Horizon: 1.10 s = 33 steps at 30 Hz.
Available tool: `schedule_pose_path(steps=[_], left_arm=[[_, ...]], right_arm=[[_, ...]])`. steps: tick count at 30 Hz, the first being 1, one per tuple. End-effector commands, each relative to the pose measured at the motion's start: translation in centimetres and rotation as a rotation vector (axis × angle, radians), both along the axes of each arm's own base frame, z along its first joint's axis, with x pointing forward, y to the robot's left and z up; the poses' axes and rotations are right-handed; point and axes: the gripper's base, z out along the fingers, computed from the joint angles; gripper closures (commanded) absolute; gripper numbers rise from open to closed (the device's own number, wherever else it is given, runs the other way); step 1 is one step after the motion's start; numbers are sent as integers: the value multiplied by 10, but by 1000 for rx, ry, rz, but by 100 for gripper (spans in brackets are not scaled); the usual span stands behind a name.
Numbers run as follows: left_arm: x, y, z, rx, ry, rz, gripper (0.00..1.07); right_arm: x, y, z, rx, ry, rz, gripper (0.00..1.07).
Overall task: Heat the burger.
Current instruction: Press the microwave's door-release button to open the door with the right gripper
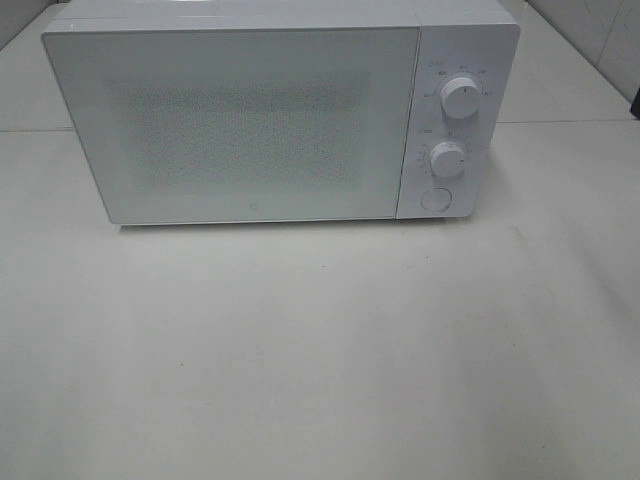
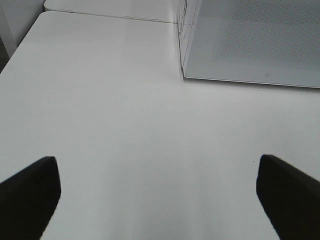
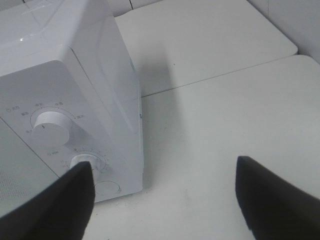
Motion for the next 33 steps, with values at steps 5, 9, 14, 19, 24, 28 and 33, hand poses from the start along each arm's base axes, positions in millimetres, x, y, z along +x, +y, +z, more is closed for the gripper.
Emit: schedule_pose_path(steps=[5,9,14,19,24,28,33], left_arm=[[-2,-1,1,-5,-32,-1,6],[-2,-1,1,-5,-32,-1,6],[-2,-1,1,-5,-32,-1,6],[-2,-1,1,-5,-32,-1,6],[-2,-1,1,-5,-32,-1,6],[-2,-1,1,-5,-32,-1,6],[-2,-1,1,-5,-32,-1,6]], right_arm=[[20,6,-17,128,15,3,37],[27,24,-26,147,22,79,40],[38,52,-42,210,29,181,41],[42,67,-51,298,40,208,41],[46,81,-63,503,82,178,45],[48,93,-71,705,117,160,62],[49,99,-80,962,195,87,87]])
